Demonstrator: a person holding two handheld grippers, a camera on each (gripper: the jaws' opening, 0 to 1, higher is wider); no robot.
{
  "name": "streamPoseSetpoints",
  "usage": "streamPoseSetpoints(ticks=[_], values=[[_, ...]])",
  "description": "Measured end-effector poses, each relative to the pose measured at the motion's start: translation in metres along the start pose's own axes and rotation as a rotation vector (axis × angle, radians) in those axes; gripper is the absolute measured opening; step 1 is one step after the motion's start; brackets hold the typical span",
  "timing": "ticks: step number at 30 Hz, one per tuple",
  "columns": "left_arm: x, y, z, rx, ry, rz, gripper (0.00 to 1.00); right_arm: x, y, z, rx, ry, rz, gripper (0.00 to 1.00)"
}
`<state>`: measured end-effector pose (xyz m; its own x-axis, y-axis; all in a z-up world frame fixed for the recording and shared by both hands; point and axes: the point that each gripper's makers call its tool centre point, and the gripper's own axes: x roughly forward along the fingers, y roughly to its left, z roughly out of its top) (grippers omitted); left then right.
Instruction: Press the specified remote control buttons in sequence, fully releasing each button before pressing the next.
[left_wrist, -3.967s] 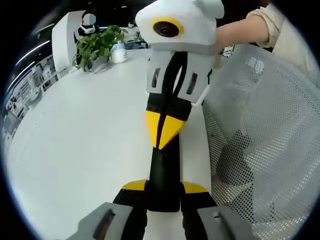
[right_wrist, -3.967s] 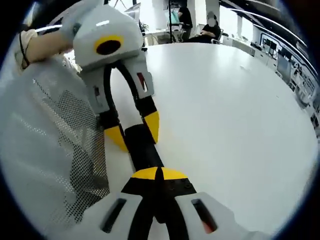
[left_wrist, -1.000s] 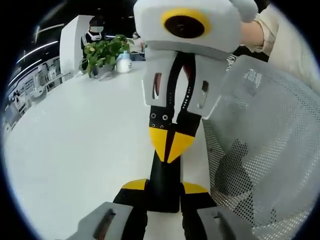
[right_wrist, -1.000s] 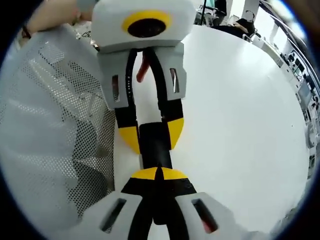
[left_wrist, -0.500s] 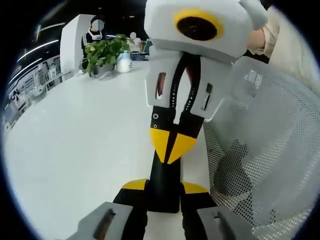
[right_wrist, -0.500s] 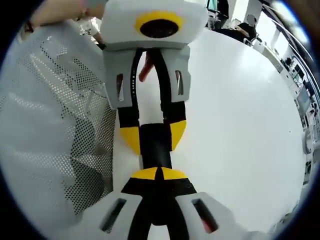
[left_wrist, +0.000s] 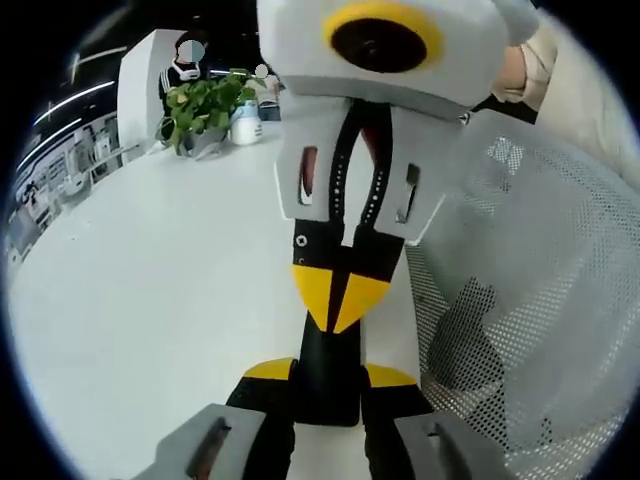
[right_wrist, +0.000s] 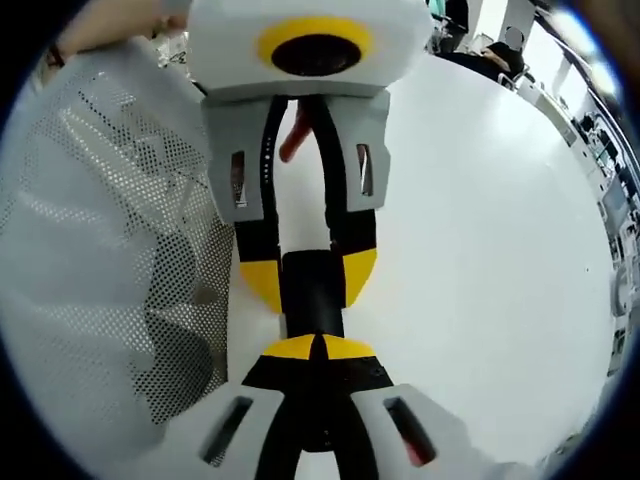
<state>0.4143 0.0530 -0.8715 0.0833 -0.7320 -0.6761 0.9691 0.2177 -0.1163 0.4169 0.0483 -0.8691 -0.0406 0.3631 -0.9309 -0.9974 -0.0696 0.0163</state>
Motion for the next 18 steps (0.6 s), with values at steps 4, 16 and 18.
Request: streamPoseSetpoints(ticks=[4,16,18], values=[[0.0001,0.0002,0.0002,0.001,-0.001,-0.001,0.24,-0.0002,-0.0001,-0.0005,0.006,-0.003,-0.001,0.00],[0.0005,-0.0005,0.0007,0.025,0.051,-0.002,0.24,-0.0015,-0.0022,0.0017,0.124,-0.138,-0.033,0.00],[0.0013,-0.0019,0.0004,0.054,0.077,0.005,0.24,-0.0021,-0.0011,0.0014,0.165,-0.190,-0.069,0.00]])
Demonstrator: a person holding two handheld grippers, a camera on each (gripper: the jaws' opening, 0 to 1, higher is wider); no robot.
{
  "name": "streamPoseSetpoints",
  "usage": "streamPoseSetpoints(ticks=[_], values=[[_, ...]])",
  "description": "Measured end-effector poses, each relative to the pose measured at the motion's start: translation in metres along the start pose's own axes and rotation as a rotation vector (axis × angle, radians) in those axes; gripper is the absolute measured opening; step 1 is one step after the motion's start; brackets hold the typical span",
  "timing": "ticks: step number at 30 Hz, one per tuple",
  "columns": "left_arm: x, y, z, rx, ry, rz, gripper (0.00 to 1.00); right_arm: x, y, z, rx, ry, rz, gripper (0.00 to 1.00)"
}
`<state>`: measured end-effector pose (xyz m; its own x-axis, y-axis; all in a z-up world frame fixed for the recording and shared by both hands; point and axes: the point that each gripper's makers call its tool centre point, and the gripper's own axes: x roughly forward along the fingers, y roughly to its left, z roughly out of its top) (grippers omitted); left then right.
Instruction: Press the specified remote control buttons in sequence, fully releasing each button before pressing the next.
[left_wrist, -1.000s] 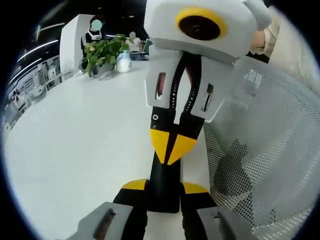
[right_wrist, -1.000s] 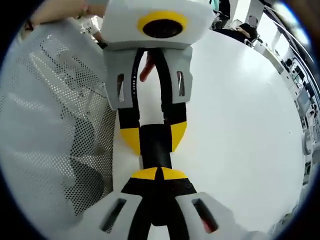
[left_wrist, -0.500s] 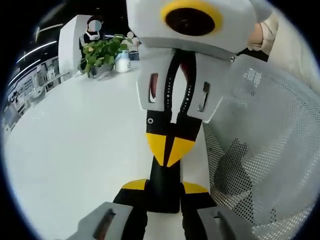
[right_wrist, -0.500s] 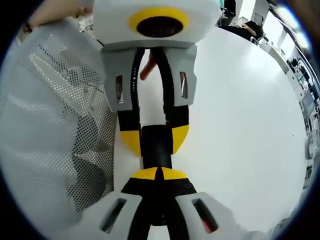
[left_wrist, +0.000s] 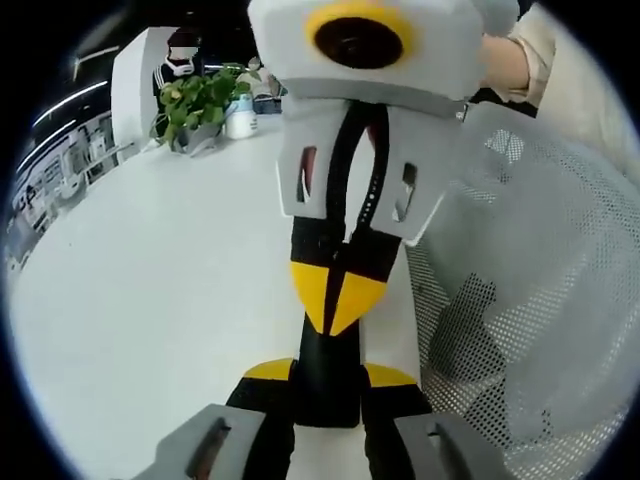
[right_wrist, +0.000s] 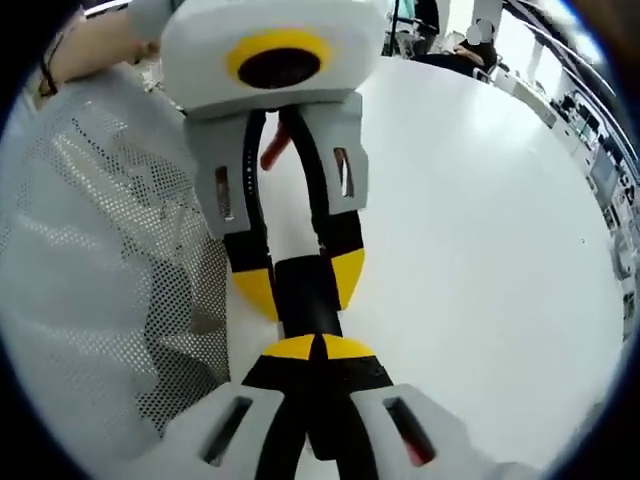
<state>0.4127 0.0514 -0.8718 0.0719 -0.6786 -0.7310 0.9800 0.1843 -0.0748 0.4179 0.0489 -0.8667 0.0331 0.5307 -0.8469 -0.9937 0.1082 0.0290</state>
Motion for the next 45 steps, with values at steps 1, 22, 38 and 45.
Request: streamPoseSetpoints(ticks=[1,22,38,45], values=[[0.000,0.000,0.000,0.001,0.003,0.001,0.24,0.000,0.000,0.000,0.003,-0.019,-0.010,0.00],[0.001,0.000,-0.002,-0.013,0.007,0.026,0.25,0.005,0.008,0.009,0.039,-0.107,-0.040,0.17],[0.002,-0.002,-0.002,-0.007,0.019,0.014,0.25,-0.011,-0.007,-0.040,0.083,0.024,-0.044,0.29],[0.002,-0.001,0.001,-0.071,0.008,0.021,0.25,-0.008,-0.006,-0.039,0.030,0.058,-0.053,0.28]])
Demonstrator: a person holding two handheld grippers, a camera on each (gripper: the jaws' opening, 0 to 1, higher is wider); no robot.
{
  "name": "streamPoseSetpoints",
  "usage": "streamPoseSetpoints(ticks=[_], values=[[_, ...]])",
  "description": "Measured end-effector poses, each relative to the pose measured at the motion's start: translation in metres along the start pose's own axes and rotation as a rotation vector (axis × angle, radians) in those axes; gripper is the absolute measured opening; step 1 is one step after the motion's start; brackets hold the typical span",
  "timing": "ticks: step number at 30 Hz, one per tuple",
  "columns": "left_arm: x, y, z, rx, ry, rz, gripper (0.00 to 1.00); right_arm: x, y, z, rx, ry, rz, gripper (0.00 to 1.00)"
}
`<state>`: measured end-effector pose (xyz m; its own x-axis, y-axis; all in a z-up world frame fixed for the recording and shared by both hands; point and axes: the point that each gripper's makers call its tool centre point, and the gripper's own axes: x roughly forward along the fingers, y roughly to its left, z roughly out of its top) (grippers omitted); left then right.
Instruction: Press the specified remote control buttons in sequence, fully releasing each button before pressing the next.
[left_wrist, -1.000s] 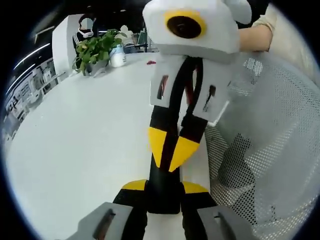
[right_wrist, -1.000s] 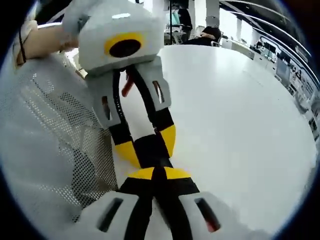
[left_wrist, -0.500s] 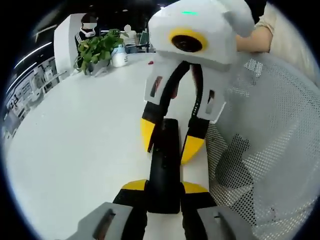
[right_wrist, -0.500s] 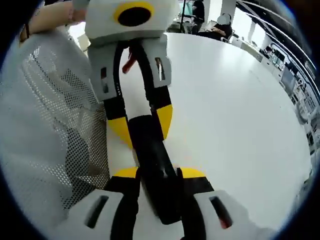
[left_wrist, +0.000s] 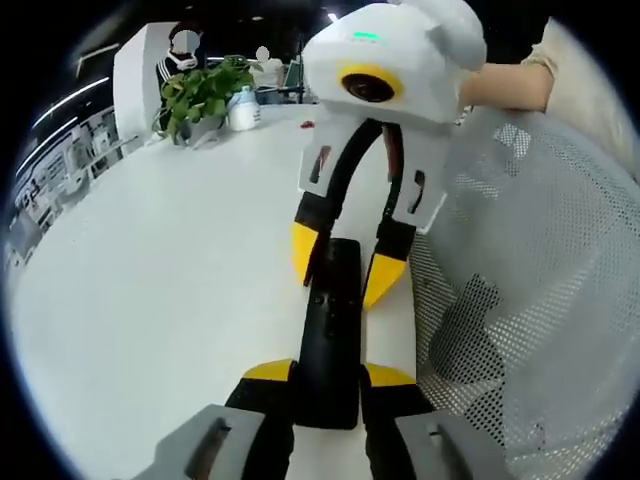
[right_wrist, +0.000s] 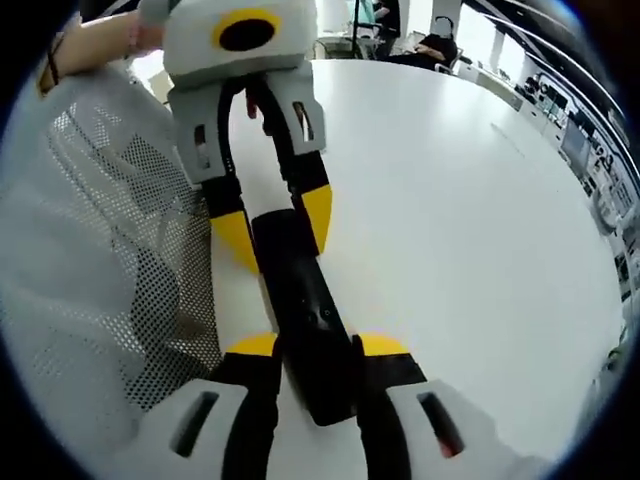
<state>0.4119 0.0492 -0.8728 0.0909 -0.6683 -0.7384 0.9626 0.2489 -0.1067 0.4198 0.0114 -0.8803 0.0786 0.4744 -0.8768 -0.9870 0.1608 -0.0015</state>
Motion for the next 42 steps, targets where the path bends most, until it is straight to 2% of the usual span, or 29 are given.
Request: streamPoseSetpoints(ticks=[1,5,8,11,17,20,24,27,32,38,42], values=[[0.000,0.000,0.000,-0.036,0.007,0.004,0.26,0.000,0.000,0.000,-0.004,0.008,0.001,0.27],[-0.001,0.004,0.000,-0.054,0.007,0.032,0.28,0.000,0.000,0.001,-0.007,0.017,0.003,0.26],[-0.005,0.006,0.001,-0.087,0.008,0.050,0.37,0.000,-0.003,0.001,0.000,0.016,0.004,0.25],[-0.014,0.013,0.015,-0.134,-0.054,0.084,0.38,0.000,-0.003,0.001,0.008,0.011,0.006,0.24],[-0.036,0.020,0.033,-0.117,-0.073,0.158,0.43,0.000,-0.004,0.002,0.032,-0.003,0.011,0.24],[-0.051,0.020,0.041,-0.132,-0.122,0.190,0.47,0.000,-0.003,0.002,0.037,-0.005,0.013,0.25],[-0.064,0.017,0.045,-0.165,-0.154,0.209,0.49,0.000,-0.004,0.002,0.040,-0.008,0.013,0.25],[-0.076,0.015,0.054,-0.191,-0.205,0.232,0.51,0.000,-0.004,0.002,0.046,-0.011,0.015,0.25],[-0.098,0.014,0.069,-0.227,-0.269,0.281,0.50,0.000,-0.003,0.002,0.048,-0.016,0.014,0.25],[-0.127,0.011,0.090,-0.230,-0.384,0.351,0.50,0.000,-0.003,0.002,0.057,-0.022,0.017,0.25],[-0.138,0.010,0.091,-0.236,-0.407,0.399,0.52,0.000,-0.004,0.002,0.068,-0.027,0.019,0.25]])
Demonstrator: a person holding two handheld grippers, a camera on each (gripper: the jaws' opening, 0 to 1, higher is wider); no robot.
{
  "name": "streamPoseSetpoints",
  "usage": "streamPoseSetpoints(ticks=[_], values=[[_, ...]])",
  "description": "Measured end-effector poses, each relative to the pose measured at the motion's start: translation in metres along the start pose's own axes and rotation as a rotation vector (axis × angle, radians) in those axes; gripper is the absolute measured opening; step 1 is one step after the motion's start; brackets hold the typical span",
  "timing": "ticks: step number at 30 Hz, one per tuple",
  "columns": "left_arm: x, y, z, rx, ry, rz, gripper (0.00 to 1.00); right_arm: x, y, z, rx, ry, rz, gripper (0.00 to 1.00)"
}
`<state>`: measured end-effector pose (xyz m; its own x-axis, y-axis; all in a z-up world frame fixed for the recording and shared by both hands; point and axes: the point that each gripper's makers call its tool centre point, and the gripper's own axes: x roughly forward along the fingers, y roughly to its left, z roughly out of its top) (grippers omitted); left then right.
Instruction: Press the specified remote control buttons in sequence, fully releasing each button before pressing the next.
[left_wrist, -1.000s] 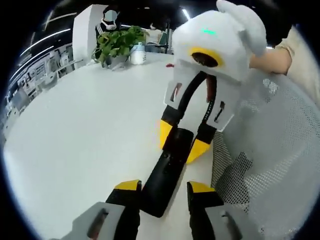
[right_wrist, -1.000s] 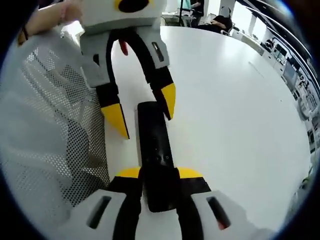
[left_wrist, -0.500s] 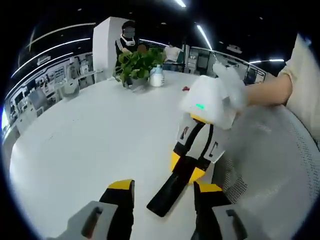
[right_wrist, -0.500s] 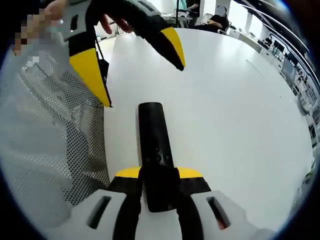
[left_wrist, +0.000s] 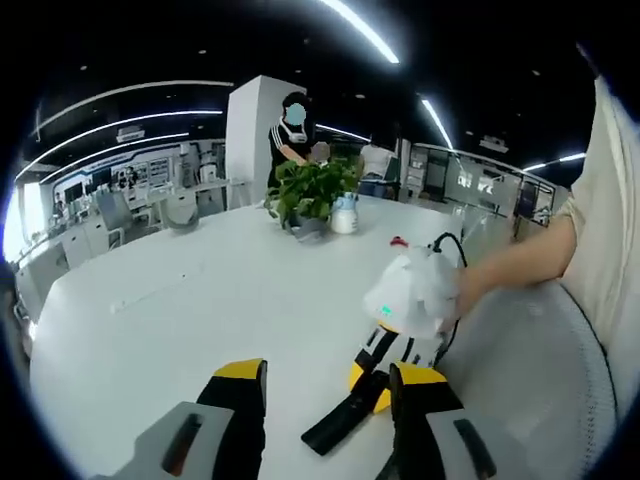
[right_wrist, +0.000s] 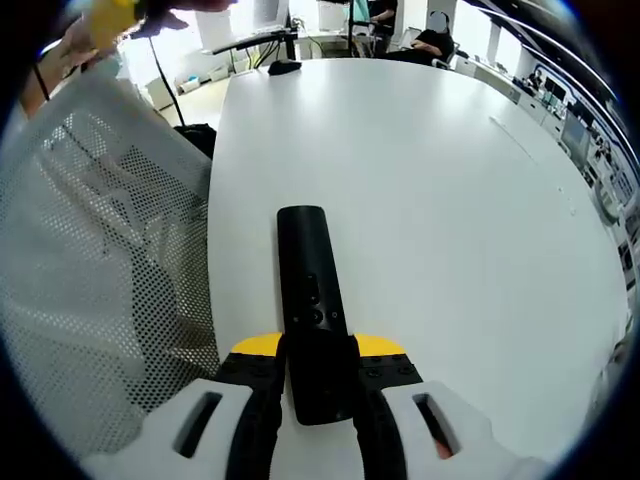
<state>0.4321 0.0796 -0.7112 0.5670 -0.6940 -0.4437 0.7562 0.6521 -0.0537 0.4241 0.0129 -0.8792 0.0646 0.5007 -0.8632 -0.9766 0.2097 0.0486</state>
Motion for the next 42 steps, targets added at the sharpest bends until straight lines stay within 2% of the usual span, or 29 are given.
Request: streamPoseSetpoints(ticks=[3,8,12,15,17,18,20,22,24,25,28,32,35,37,38,42], values=[[-0.007,-0.002,0.001,0.021,-0.015,0.021,0.52,0.000,0.000,0.000,0.008,-0.003,0.000,0.25],[-0.021,0.003,0.002,-0.019,-0.058,0.088,0.56,0.000,0.000,0.000,0.007,-0.004,-0.003,0.25],[-0.029,0.005,-0.005,-0.005,-0.042,0.130,0.63,0.000,0.000,0.000,0.014,-0.009,-0.004,0.25],[-0.034,0.010,-0.015,-0.037,-0.028,0.162,0.69,0.000,0.000,0.001,0.025,-0.015,-0.004,0.25],[-0.039,0.016,-0.031,-0.025,0.029,0.207,0.71,0.000,0.000,0.001,0.034,-0.021,-0.003,0.25],[-0.039,0.016,-0.035,-0.021,0.032,0.218,0.71,0.000,0.000,0.001,0.037,-0.024,-0.002,0.25],[-0.040,0.018,-0.040,-0.035,0.019,0.234,0.71,0.000,0.000,0.002,0.043,-0.028,-0.002,0.25],[-0.041,0.018,-0.039,-0.085,-0.026,0.241,0.71,0.000,-0.001,0.002,0.047,-0.037,-0.003,0.25],[-0.041,0.020,-0.038,-0.070,-0.007,0.247,0.72,0.001,-0.001,0.002,0.050,-0.044,-0.003,0.25],[-0.040,0.024,-0.035,-0.030,-0.012,0.266,0.73,0.001,-0.001,0.003,0.052,-0.046,-0.003,0.25],[-0.038,0.023,-0.037,-0.031,-0.003,0.248,0.74,0.001,-0.001,0.004,0.055,-0.055,-0.006,0.25],[-0.039,0.021,-0.036,-0.048,-0.022,0.230,0.74,0.002,0.000,0.005,0.034,-0.045,-0.020,0.25],[-0.042,0.022,-0.029,-0.074,-0.068,0.233,0.74,0.002,0.000,0.005,0.033,-0.040,-0.024,0.25],[-0.042,0.018,-0.025,-0.166,-0.115,0.189,0.74,0.002,0.000,0.005,0.030,-0.037,-0.027,0.24],[-0.044,0.020,-0.025,-0.178,-0.121,0.192,0.75,0.002,0.000,0.005,0.019,-0.034,-0.027,0.24],[-0.046,0.022,-0.023,-0.157,-0.135,0.209,0.74,0.002,-0.001,0.005,0.022,-0.022,-0.016,0.24]])
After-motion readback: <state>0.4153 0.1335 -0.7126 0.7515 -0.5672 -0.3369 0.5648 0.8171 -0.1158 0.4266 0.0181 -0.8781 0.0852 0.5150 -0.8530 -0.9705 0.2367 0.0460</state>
